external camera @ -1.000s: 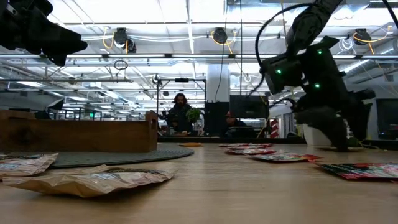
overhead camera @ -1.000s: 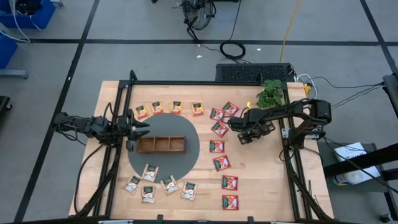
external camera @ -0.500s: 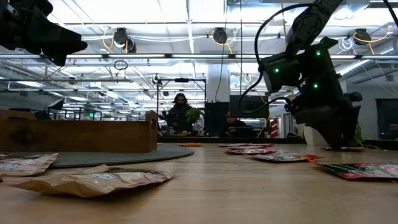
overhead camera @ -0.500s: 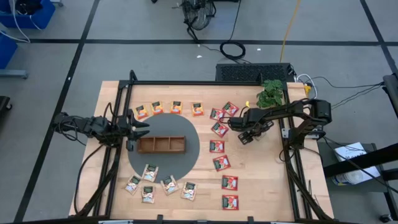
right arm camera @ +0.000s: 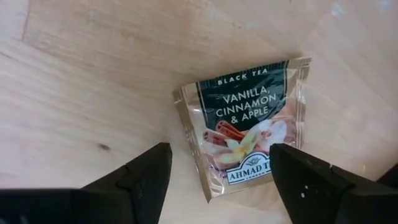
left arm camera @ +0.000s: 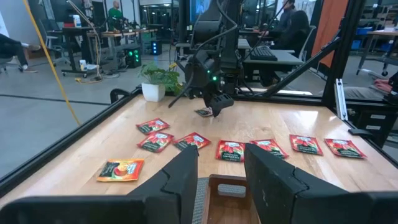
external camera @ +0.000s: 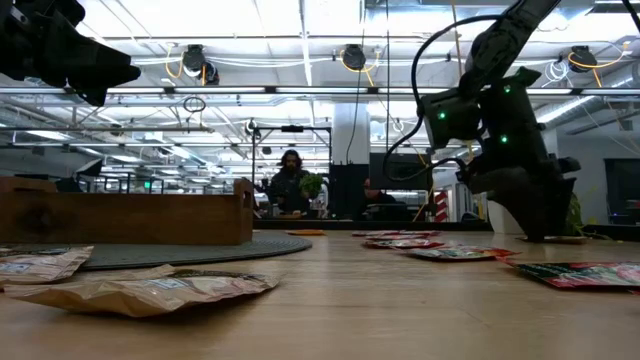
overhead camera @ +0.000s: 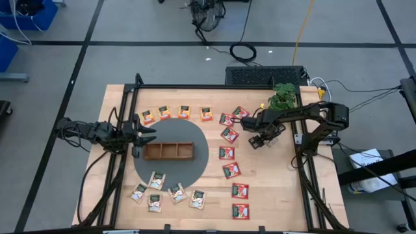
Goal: Pick & Place Tea
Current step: Put the brown tea bag into the left section of the wooden organizer
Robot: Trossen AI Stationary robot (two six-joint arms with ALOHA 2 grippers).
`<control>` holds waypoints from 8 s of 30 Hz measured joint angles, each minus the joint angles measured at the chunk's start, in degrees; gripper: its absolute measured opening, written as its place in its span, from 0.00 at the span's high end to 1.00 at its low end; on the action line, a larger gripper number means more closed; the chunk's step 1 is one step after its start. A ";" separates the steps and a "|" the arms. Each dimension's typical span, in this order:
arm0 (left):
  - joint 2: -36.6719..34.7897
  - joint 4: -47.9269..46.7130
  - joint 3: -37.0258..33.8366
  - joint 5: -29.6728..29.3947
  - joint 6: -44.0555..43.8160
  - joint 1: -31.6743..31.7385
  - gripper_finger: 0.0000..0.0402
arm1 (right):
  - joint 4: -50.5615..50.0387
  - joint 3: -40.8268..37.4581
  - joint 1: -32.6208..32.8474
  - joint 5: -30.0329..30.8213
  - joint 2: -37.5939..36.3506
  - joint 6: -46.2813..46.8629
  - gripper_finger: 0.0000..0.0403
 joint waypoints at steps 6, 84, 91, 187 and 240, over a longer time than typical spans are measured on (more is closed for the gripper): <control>0.00 0.00 0.00 0.00 0.00 0.00 0.67 | 0.33 -0.07 -1.23 -1.52 0.09 -0.95 0.41; 0.00 10.58 0.02 -3.11 1.39 0.07 0.67 | 91.95 5.86 22.53 57.36 3.59 -54.46 1.00; 0.72 12.89 0.02 -9.17 0.20 0.08 0.67 | 101.78 5.88 20.96 57.22 6.47 -61.43 1.00; 89.16 -23.58 66.42 17.40 -18.85 26.20 0.38 | 103.13 14.75 20.69 46.44 16.37 -73.59 1.00; 89.14 -30.33 66.45 19.99 -10.82 26.20 1.00 | 99.51 14.80 21.72 47.78 16.37 -70.73 0.63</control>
